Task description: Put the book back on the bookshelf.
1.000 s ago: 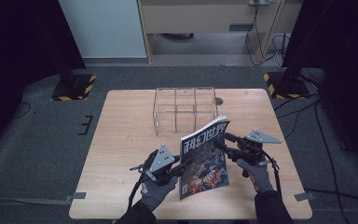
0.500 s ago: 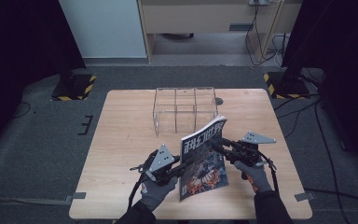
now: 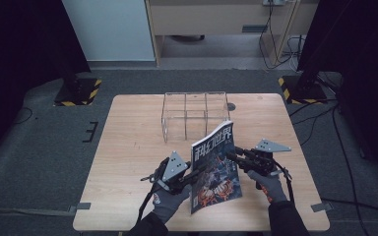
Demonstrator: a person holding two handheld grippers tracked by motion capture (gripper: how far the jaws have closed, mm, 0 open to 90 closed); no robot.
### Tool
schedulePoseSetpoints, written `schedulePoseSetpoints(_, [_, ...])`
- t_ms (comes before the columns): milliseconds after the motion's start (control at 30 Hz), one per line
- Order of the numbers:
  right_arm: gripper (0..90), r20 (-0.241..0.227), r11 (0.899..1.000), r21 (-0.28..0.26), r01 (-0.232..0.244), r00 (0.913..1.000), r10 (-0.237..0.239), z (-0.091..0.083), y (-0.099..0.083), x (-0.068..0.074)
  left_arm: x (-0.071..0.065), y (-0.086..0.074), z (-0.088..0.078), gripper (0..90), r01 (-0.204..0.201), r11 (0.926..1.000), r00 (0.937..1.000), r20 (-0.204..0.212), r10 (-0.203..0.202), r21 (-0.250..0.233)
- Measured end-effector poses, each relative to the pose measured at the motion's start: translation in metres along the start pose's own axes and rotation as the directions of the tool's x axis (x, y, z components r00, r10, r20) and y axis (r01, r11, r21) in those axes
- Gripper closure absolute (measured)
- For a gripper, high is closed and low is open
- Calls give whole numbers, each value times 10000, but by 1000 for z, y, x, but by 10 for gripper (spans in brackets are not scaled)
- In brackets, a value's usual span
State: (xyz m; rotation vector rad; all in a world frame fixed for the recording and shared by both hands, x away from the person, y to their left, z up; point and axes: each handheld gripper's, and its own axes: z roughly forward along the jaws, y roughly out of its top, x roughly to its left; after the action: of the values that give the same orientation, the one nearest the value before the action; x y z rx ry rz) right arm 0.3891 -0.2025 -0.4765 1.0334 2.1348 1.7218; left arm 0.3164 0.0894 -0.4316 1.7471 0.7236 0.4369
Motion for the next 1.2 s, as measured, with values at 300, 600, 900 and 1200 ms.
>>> schedulePoseSetpoints(300, [625, 84, 10000, 70, 40, 10000, -41, 0, 0, -2, 3, 1, 11, 738, 262, 9997, 9994, -241, -263, -24])
schedulePoseSetpoints(600, [632, 204, 9998, 197, 41, 9998, -45, -1, -1, -3, 7, 4, 16, 771, 481, 9988, 9984, -311, -477, 120])
schedulePoseSetpoints(900, [665, 324, 9998, -145, -135, 9994, 139, 1, 3, -5, 14, 13, 10, 815, 367, 9987, 9993, -60, -369, -360])
schedulePoseSetpoints(1200, [749, 471, 9920, -1257, 104, 9989, -45, -9, 20, -6, 11, 18, 8, 815, 99, 9945, 9998, 182, -80, -1046])
